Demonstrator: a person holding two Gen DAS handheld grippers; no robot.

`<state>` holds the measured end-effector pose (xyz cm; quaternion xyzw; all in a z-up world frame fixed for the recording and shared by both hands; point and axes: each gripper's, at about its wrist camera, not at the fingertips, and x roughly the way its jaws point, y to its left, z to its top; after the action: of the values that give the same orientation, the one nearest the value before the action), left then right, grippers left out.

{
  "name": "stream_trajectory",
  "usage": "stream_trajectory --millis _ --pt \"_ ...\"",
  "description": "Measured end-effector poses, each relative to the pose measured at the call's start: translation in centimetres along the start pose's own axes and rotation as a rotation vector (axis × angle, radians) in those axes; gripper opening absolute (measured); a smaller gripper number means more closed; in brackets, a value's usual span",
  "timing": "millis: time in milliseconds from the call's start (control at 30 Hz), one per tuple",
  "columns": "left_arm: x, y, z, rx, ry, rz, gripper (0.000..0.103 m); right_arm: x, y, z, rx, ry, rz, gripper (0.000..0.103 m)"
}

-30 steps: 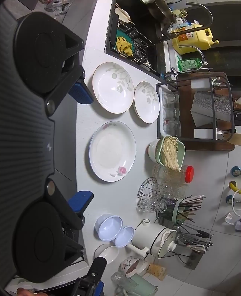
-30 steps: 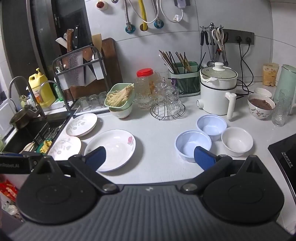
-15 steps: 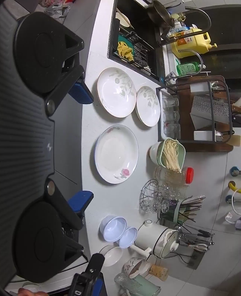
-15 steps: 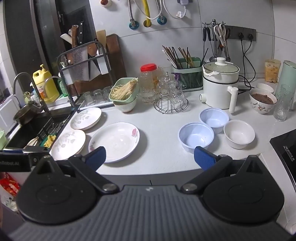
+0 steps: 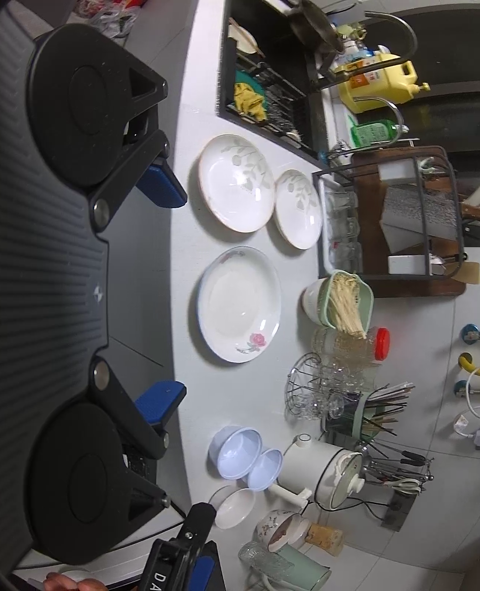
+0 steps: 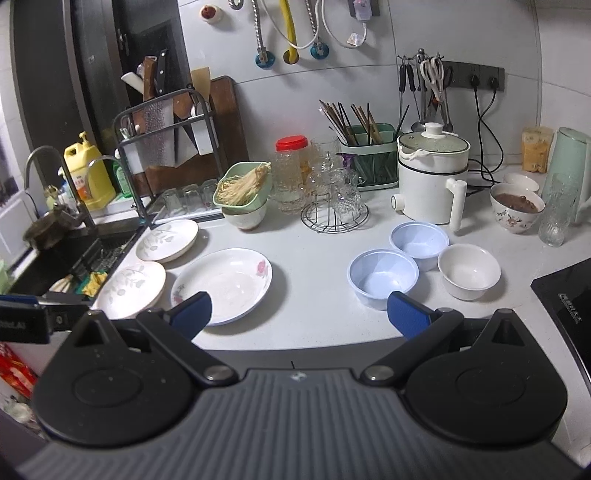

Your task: Organize plates and bowls

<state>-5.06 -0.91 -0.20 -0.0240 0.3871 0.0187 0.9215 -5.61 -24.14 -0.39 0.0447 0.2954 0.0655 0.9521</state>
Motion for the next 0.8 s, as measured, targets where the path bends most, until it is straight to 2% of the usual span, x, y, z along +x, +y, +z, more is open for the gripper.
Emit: stream_trajectory --millis 133,600,800 --pt "0.25 0.26 -0.48 -0.007 0.016 -0.007 0.101 0.10 0.17 -0.44 0.009 0.006 0.008 0.103" --pt "-0.12 0.20 -0.09 0.009 -0.006 -0.003 0.101 -0.45 0.31 -0.48 0.030 -0.008 0.007 0.103" --pt "-0.19 0.31 -0.33 -0.015 -0.003 0.003 0.101 -0.11 0.53 -0.40 0.025 0.000 0.017 0.103"
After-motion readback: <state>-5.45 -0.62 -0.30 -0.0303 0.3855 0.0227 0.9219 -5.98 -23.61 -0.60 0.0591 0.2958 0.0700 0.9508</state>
